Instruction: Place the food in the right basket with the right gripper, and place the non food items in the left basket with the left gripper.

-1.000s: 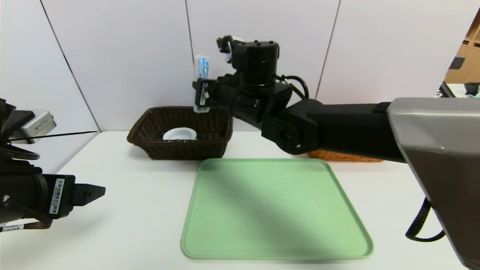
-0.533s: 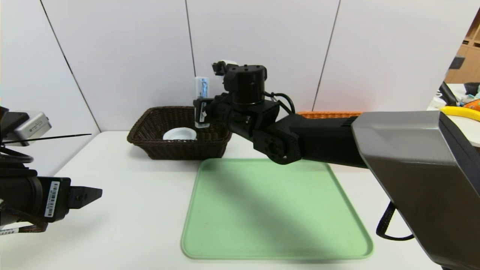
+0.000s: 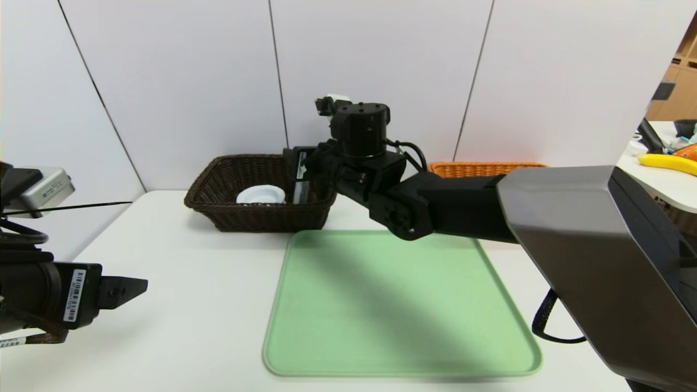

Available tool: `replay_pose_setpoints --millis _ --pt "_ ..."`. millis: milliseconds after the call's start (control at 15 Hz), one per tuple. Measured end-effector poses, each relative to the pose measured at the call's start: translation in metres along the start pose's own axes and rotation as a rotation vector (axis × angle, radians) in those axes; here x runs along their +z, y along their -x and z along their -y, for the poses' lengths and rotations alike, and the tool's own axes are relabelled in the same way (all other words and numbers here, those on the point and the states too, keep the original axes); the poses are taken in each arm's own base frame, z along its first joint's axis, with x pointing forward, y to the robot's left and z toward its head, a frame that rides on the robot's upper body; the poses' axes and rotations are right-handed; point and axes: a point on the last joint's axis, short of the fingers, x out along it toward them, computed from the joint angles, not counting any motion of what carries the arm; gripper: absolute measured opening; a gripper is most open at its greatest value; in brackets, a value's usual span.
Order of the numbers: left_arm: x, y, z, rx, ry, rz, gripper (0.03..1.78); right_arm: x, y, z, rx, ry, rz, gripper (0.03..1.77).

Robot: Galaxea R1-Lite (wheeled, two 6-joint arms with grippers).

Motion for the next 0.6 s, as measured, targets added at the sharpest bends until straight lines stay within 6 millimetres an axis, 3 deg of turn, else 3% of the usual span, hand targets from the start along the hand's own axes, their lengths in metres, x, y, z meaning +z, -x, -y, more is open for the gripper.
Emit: replay_pose_setpoints --millis 267,600 --pt "-0.001 0.0 0.0 -0.001 -0.001 -0.001 1.69 -0.001 0.0 0.0 -0.001 0.0 0.0 1.3" --pt "0.001 0.001 0.0 0.002 0.002 0.011 1.69 0.01 0.006 0.0 -0.065 0.039 0.006 1.49"
